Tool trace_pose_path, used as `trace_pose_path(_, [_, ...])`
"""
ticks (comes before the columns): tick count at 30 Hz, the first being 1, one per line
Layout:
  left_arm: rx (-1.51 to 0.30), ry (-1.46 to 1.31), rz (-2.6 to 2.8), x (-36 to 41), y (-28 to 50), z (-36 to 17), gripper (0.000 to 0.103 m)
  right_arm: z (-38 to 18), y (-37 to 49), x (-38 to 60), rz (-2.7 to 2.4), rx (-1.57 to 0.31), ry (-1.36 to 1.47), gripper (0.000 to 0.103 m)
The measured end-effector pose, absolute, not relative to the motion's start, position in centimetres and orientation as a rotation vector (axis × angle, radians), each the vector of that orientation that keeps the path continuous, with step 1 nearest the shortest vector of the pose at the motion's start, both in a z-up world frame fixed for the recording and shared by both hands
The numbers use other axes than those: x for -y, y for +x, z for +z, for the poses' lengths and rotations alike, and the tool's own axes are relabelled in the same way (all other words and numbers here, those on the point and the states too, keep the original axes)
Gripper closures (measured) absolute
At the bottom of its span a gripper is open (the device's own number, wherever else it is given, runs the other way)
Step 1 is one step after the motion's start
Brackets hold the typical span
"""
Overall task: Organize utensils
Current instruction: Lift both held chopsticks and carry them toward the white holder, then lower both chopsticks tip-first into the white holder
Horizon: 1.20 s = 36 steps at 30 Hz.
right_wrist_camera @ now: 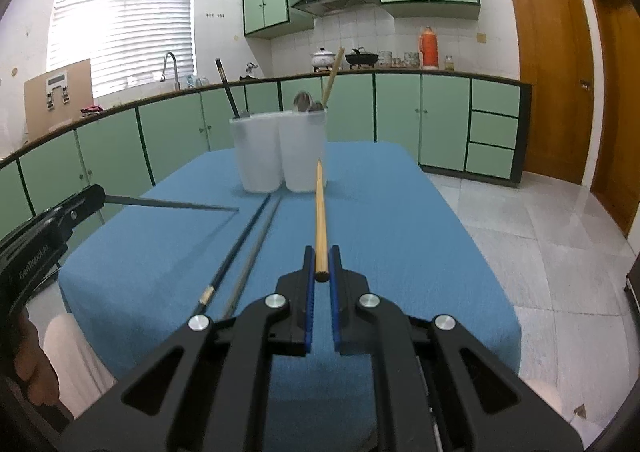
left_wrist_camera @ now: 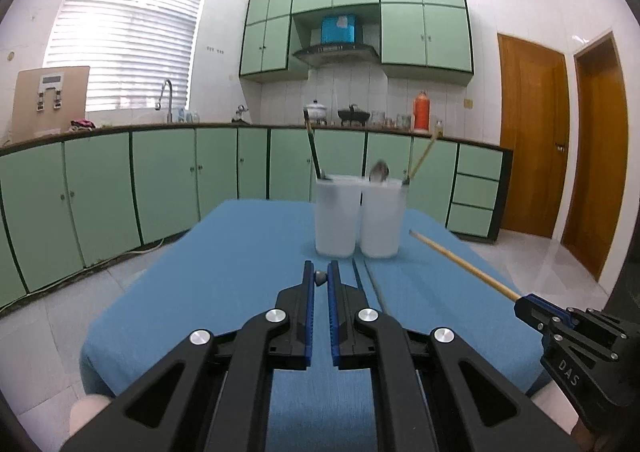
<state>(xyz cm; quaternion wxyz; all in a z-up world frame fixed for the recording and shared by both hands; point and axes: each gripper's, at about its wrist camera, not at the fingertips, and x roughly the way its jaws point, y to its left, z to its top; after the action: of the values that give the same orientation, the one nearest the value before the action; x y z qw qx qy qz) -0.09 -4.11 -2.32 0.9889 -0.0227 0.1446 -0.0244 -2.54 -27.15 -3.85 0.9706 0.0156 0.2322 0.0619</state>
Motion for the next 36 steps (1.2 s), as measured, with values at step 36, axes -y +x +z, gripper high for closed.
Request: trace_pose_path(36, [-0.157,-0.112,-0.136,2.6,4.9,7.7,0.097,11.4,3.3,27.5,0.321,-0.348,0.004,0.097])
